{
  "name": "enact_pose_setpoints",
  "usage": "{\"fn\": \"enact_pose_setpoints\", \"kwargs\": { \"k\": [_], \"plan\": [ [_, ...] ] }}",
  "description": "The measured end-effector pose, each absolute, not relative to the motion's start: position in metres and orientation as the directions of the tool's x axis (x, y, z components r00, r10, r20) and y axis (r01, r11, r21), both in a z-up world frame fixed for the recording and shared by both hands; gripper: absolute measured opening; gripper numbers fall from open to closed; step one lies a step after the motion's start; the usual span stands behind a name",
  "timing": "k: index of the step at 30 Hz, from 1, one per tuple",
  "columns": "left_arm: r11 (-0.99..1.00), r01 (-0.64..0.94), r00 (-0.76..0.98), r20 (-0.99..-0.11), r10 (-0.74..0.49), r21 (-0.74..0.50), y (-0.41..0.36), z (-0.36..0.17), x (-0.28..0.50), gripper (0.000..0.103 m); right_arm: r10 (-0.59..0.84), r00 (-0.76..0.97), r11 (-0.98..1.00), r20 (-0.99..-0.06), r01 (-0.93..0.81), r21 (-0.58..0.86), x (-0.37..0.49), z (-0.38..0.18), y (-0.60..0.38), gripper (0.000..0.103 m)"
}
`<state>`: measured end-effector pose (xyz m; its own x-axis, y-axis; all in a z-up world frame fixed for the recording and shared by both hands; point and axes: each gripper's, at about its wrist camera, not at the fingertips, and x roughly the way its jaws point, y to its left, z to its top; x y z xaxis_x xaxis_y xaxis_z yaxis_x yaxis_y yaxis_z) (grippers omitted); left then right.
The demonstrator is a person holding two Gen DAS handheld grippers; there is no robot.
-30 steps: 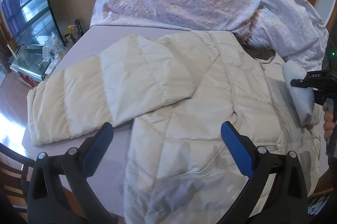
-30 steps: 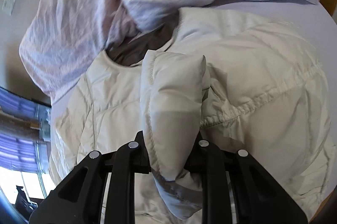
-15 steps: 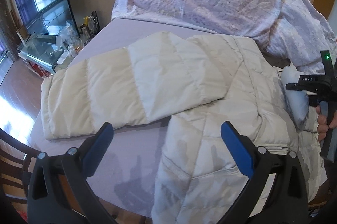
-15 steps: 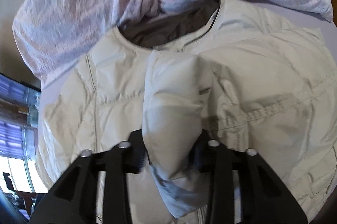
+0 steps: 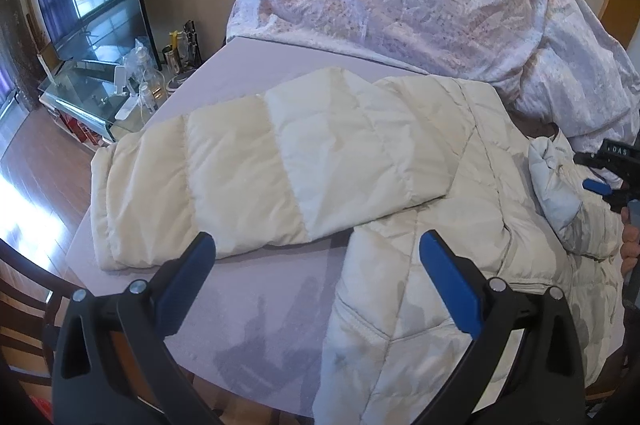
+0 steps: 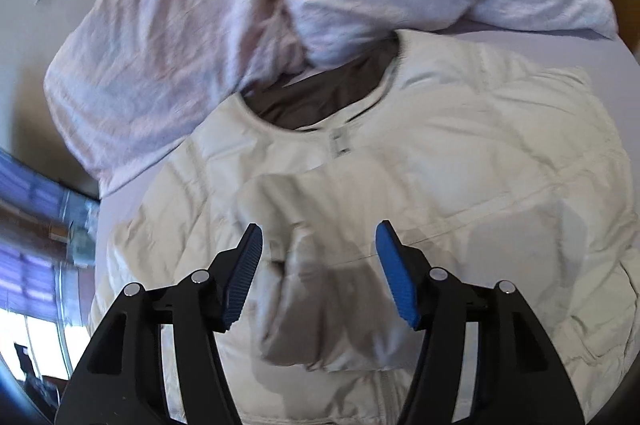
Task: Fold large clothes
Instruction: 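Open the right gripper to release the sleeve onto the jacket front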
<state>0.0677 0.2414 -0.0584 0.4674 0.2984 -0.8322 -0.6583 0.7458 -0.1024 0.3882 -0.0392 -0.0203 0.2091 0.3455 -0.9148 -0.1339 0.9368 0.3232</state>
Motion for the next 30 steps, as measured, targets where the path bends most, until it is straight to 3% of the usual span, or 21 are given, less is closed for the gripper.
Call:
{"fn": "enact_pose_setpoints", "kwargs": {
  "k": [16, 23, 30],
  "plan": [
    [0.641, -0.759, 0.417, -0.840, 0.347, -0.112, 0.301, -0.058, 0.029, 0.101, 0.263, 0.079, 0.932, -0.962, -0.278, 0.232, 0.351, -0.064, 0.035, 0.065],
    [0.538, -0.838, 0.352, -0.846, 0.402, -0.093, 0.344, -0.059, -0.007, 0.101, 0.399, 0.165, 0.908, -0.902, -0.211, 0.363, 0.364, -0.028, 0.010, 0.064],
    [0.501, -0.863, 0.305, -0.850, 0.429, -0.056, 0.363, -0.061, -0.024, 0.101, 0.355, 0.196, 0.935, -0.914, -0.097, 0.342, 0.380, -0.033, -0.021, 0.062]
  ]
}}
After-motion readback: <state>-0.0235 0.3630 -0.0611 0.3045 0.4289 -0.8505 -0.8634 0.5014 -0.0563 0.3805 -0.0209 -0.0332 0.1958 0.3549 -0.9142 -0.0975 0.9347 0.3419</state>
